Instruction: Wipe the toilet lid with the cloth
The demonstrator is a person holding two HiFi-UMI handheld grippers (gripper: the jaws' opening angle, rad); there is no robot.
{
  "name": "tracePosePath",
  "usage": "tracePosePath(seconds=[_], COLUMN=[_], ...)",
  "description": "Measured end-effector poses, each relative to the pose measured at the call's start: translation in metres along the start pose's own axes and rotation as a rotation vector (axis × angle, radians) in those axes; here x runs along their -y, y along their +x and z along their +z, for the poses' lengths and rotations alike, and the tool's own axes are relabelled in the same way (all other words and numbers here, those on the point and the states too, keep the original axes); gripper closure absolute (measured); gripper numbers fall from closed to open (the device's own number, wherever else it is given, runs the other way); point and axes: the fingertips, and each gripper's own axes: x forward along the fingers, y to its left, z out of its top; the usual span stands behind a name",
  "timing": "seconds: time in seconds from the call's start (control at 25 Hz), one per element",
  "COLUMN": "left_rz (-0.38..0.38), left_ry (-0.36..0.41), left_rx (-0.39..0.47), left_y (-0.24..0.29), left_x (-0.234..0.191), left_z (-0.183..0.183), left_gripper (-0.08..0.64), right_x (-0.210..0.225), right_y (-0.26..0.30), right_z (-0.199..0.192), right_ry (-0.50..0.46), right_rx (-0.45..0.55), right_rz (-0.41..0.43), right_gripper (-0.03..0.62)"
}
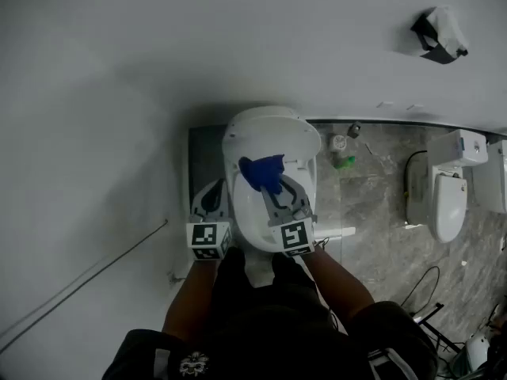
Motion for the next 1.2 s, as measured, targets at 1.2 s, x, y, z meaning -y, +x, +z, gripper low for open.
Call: tracePosePath(seconds=[1.2], left_rz=[-0.057], left_ry=[0.079], left_rx=[0.166], left_y=[0.166], left_x=[-0.061], left_z=[-0.022], left_gripper=[0.551], right_x=[0.083], right_y=[0.173], right_z=[-0.037], right_ry=[0.145], right_rx=[0.138], right_rz=[-0.31], right_gripper=[0.48])
